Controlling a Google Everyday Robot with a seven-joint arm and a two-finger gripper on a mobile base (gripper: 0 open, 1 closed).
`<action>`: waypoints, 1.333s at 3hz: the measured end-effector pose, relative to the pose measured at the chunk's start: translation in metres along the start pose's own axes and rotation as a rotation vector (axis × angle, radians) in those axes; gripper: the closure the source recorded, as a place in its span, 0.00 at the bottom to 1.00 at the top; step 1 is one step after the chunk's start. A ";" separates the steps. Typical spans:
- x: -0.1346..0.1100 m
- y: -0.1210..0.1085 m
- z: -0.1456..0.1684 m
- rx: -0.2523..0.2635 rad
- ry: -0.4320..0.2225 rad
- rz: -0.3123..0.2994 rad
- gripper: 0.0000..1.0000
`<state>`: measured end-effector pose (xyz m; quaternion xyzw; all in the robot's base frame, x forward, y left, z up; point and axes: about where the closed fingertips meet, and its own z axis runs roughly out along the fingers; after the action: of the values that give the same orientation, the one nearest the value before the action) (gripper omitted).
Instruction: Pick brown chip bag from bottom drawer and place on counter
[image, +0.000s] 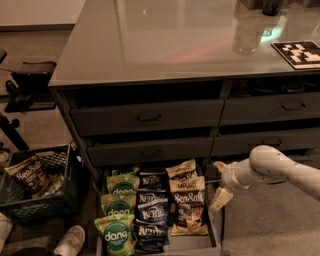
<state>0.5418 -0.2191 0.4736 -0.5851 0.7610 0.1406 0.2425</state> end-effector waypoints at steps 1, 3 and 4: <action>0.008 -0.012 0.030 -0.003 0.005 -0.004 0.00; 0.030 -0.049 0.120 -0.047 -0.003 -0.055 0.00; 0.037 -0.058 0.150 -0.084 -0.011 -0.069 0.00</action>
Offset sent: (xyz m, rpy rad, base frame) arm 0.0835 0.0192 -0.1302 -0.0422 -0.0190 0.0734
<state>0.6210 -0.1909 0.3318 -0.6197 0.7326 0.1670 0.2266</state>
